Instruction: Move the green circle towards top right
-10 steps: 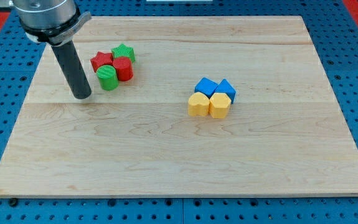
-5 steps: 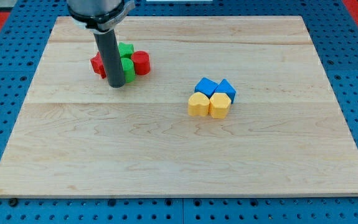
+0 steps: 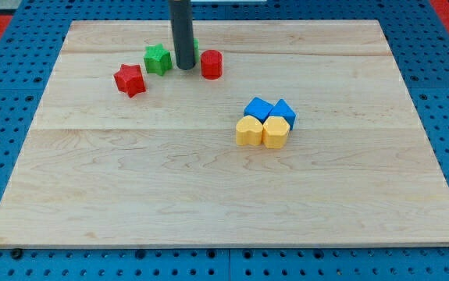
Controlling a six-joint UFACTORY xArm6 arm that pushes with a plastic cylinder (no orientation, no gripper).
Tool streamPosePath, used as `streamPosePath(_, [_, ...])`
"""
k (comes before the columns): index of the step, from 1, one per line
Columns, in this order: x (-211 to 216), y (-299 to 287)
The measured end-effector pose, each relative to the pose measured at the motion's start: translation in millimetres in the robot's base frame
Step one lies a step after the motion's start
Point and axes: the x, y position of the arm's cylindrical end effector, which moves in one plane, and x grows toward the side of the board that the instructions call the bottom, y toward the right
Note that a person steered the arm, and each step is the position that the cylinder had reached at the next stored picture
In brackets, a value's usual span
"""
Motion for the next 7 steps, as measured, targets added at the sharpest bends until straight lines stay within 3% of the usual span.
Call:
streamPosePath(2, [-29.0,-22.0])
streamPosePath(5, [-32.8,99.1])
streamPosePath(7, [-76.0,131.0])
